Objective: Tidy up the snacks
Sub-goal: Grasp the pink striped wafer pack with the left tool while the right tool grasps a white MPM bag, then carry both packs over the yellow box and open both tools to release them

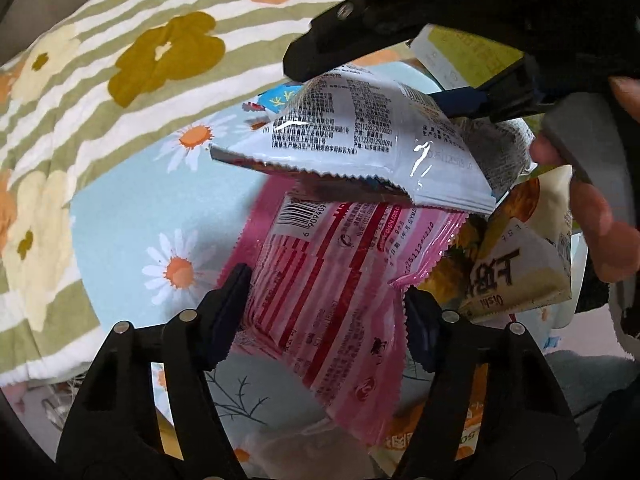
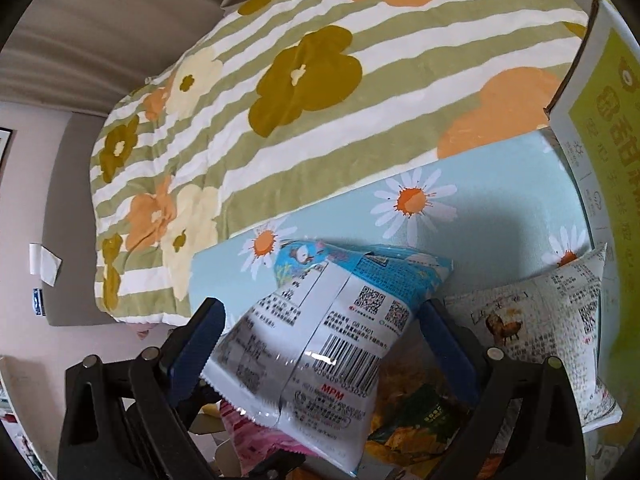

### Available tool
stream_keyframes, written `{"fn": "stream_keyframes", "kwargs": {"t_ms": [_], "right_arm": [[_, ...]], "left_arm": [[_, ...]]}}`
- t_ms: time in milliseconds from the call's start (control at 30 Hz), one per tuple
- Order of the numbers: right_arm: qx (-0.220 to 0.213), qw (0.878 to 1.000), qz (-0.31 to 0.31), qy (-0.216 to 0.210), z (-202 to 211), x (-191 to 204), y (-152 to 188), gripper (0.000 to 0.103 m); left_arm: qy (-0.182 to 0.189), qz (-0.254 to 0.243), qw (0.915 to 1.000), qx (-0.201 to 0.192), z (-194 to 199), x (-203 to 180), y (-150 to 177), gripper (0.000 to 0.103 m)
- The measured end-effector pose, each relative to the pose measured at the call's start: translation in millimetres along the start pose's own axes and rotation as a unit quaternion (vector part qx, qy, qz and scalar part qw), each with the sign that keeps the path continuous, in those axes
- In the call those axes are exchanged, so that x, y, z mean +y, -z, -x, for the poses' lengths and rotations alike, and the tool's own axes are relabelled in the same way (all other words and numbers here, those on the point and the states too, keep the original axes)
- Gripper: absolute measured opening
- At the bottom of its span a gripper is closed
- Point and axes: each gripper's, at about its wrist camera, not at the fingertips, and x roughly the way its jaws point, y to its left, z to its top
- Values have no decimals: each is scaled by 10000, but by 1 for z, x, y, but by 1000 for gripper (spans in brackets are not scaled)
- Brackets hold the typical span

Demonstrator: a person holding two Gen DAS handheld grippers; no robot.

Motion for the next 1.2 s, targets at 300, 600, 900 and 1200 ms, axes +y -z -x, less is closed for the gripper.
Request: {"fn": "stream_keyframes", "kwargs": {"t_ms": [300,600,900,1200], "right_arm": [[164,9991,292,271,-13,9,3,94],[-28,9988,461,-139,0,12,12,69],[-646,9943,762,-366,49,27,17,69],[-1176,9868,889,-666,116,21,26,69]], "left_arm": [[-85,-1,10000,-12,4,-3,5,64],[-141,44,9998,-113,15,-5,13,63],[-252,105,9991,-318,46,-13,19,63],[-416,140,9959,-796,99,-39,9,63]]}}
